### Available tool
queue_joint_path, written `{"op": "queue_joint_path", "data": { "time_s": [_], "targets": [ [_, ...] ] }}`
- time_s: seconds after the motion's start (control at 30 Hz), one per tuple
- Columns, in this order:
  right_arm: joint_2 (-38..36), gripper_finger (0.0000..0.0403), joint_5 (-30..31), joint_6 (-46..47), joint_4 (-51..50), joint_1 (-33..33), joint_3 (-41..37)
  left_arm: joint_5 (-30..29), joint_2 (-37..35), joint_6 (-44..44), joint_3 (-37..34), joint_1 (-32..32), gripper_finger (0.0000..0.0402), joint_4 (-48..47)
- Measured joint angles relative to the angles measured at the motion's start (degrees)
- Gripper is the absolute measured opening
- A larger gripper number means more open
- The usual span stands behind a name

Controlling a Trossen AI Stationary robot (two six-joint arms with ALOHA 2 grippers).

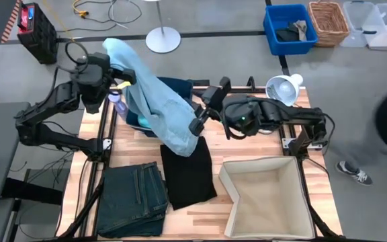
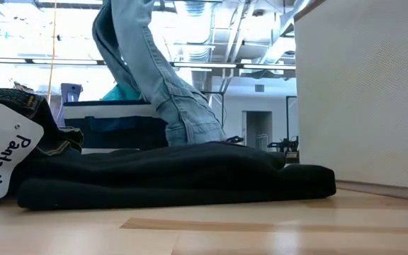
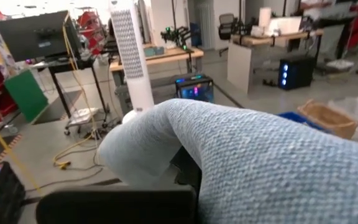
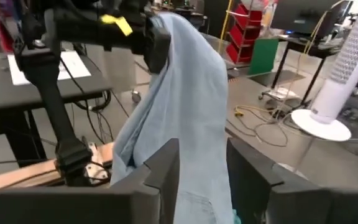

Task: Sort clothes
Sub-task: Put the gray pants into the blue bin

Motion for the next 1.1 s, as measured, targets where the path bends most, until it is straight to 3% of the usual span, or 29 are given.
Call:
{"op": "queue_joint_path", "data": {
  "time_s": [0.6, 0.9, 1.1],
  "targets": [
    [-0.51, 0.0127, -15.96, 9.62, 15.4, -8.43, -20.38, 0.09, -0.16, -15.28, 0.0, 0.0, 0.0, -21.58],
    [-8.28, 0.0127, -16.97, 12.02, 26.04, -10.2, -35.01, 1.36, 0.11, -15.41, 0.0, -0.02, 0.0, -25.88],
    [-11.84, 0.0127, -24.94, 17.59, 30.59, -13.82, -45.79, -1.23, 1.2, -12.41, -0.02, 0.26, 0.0, -26.97]
  ]
}}
